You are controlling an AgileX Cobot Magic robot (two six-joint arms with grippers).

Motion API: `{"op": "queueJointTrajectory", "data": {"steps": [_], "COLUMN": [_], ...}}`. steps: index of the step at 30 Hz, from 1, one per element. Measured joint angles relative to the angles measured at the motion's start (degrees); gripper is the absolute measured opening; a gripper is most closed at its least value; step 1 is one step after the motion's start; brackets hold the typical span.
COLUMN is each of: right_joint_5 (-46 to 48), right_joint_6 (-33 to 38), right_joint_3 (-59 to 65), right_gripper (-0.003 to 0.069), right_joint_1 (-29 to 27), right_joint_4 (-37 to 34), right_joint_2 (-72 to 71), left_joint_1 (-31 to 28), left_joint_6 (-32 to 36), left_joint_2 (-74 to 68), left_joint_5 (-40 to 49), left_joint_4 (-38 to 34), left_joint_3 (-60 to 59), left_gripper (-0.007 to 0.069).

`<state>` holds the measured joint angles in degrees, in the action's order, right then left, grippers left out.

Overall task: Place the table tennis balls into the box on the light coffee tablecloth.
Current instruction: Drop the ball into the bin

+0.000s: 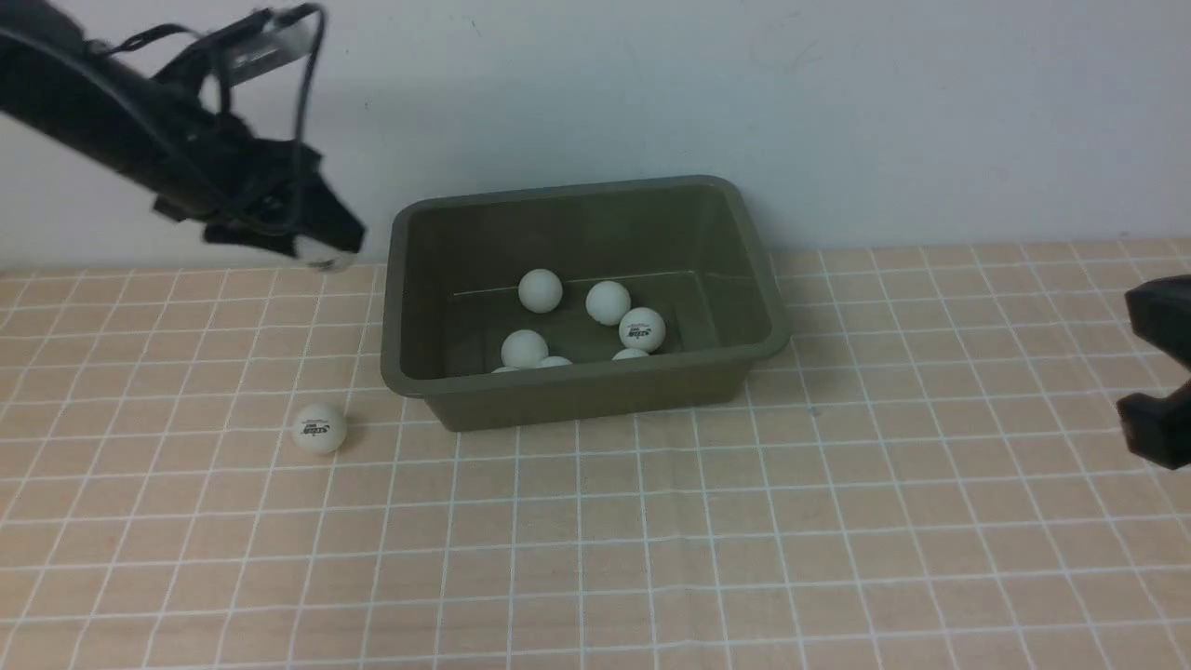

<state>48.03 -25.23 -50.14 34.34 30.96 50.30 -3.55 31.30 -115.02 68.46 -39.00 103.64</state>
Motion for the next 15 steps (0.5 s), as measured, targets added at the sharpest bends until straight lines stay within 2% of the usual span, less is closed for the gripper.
{"op": "queueJointTrajectory", "data": {"steps": [3,4,7,10,15], "right_joint_5": [0.00,0.00,0.00,0.00,0.00], "right_joint_6": [0.00,0.00,0.00,0.00,0.00], "right_joint_3": [0.00,0.00,0.00,0.00,0.00], "right_gripper": [-0.0018,-0.0018,-0.0018,-0.0018,-0.0018], "right_joint_1": [0.00,0.00,0.00,0.00,0.00], "right_joint_4": [0.00,0.00,0.00,0.00,0.00], "right_joint_2": [0.00,0.00,0.00,0.00,0.00], "left_joint_1": [7.10,7.55,14.69,17.83,19.70], "left_joint_6": [1.06,1.06,1.35,1.08,0.54], "left_joint_2": [-0.06,-0.06,-1.77,-3.98,-7.68], "left_joint_5": [-5.58,-6.15,-14.08,-16.79,-18.95], "left_joint_4": [2.08,2.37,9.95,14.75,16.76], "left_joint_3": [0.96,0.96,0.96,0.96,0.96], "left_gripper": [0.0318,0.0318,0.0318,0.0318,0.0331]}}
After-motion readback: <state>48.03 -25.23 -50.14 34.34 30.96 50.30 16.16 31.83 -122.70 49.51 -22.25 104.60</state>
